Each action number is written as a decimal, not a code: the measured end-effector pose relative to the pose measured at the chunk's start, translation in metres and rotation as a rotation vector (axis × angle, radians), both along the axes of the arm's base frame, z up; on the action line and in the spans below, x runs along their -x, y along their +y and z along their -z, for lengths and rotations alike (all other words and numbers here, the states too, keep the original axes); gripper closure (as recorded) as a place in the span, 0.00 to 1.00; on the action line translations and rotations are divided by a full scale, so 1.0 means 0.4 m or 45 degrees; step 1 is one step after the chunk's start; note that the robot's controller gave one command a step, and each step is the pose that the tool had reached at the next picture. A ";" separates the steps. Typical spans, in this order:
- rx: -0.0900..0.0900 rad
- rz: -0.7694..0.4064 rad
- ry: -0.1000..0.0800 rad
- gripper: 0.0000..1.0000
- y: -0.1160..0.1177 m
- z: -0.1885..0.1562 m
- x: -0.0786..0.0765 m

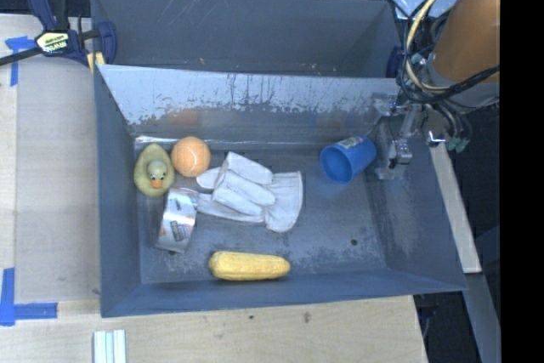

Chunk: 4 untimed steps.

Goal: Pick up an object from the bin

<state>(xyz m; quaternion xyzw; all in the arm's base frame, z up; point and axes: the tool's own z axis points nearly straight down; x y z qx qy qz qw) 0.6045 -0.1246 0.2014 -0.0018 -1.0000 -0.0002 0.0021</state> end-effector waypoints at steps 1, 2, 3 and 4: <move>0.001 -0.003 -0.010 0.00 0.001 -0.013 -0.003; 0.004 -0.051 -0.019 0.00 0.012 0.092 -0.006; 0.002 0.088 -0.029 1.00 0.044 0.232 0.008; 0.003 0.087 -0.029 1.00 0.044 0.232 0.008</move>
Offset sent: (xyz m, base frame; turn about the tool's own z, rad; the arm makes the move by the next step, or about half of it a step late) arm -0.0014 0.0142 -0.1134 -0.1039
